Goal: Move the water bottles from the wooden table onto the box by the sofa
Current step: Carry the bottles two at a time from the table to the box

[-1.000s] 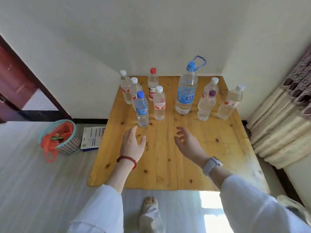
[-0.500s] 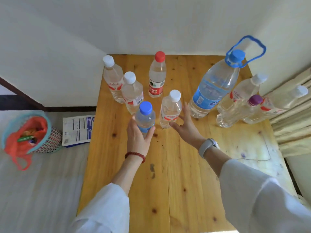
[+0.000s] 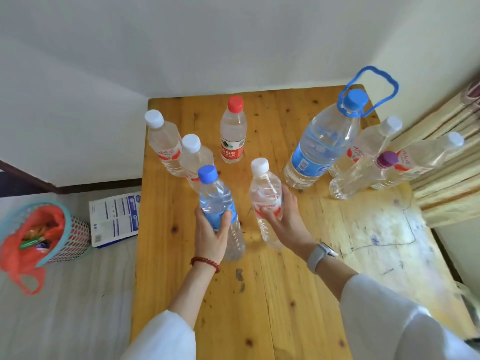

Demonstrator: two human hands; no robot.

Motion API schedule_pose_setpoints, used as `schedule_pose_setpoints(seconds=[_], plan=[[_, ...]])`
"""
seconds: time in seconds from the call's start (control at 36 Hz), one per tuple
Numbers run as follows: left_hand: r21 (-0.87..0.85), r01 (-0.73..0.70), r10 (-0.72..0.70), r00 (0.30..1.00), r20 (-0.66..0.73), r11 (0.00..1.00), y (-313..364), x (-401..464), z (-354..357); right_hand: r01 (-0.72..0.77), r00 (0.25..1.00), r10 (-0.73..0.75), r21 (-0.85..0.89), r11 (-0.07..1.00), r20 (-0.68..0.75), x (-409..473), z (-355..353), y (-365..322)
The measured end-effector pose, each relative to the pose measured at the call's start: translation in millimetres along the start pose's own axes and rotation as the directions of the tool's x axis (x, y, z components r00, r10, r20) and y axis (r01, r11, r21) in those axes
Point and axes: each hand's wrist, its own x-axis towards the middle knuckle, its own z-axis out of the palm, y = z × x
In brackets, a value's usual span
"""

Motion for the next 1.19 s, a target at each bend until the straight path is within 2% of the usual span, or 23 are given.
schedule_pose_setpoints(seconds=[0.11, 0.25, 0.33, 0.39, 0.5, 0.67, 0.81, 0.86, 1.0, 1.06, 1.11, 1.19], plan=[[0.001, 0.057, -0.057, 0.998, 0.034, 0.998, 0, -25, 2, -0.112, 0.993, 0.107, -0.093, 0.989, -0.050, -45, -14, 11], [0.062, 0.054, -0.065, 0.980, 0.189, 0.997, 12, -48, 17, -0.222, 0.966, 0.192, -0.172, 0.960, -0.173, -102, -39, 18], [0.090, -0.005, -0.024, 0.950, 0.312, 0.996, 24, -67, 37, -0.313, 0.926, 0.263, -0.161, 0.936, -0.271, -139, -61, 24], [0.112, -0.057, 0.008, 0.918, 0.398, 0.992, 34, -84, 55, -0.372, 0.900, 0.295, -0.213, 0.903, -0.323, -165, -77, 28], [0.155, -0.194, 0.074, 0.822, 0.565, 0.969, 54, -133, 97, -0.489, 0.802, 0.368, -0.163, 0.857, -0.471, -231, -109, 43], [0.048, -0.300, 0.148, 0.598, 0.788, 0.953, 77, -256, 154, -0.574, 0.543, 0.400, 0.021, 0.819, -0.738, -374, -156, 60], [-0.060, -0.355, 0.194, 0.357, 0.913, 0.933, 81, -401, 188, -0.608, 0.326, 0.458, 0.187, 0.772, -0.827, -532, -180, 75], [-0.114, -0.386, 0.224, 0.253, 0.941, 0.916, 79, -466, 196, -0.624, 0.231, 0.478, 0.248, 0.741, -0.847, -601, -183, 82], [-0.158, -0.394, 0.168, -0.010, 0.986, 0.906, 71, -616, 205, -0.597, -0.047, 0.516, 0.438, 0.672, -0.855, -753, -172, 91], [-0.203, -0.420, 0.159, -0.136, 0.978, 0.885, 67, -679, 205, -0.578, -0.167, 0.509, 0.502, 0.643, -0.844, -811, -166, 88], [-0.232, -0.463, 0.126, -0.247, 0.961, 0.855, 61, -734, 208, -0.585, -0.254, 0.505, 0.547, 0.599, -0.825, -862, -158, 85], [-0.265, -0.472, 0.066, -0.397, 0.916, 0.840, 50, -822, 215, -0.541, -0.425, 0.496, 0.652, 0.531, -0.757, -936, -141, 87]])
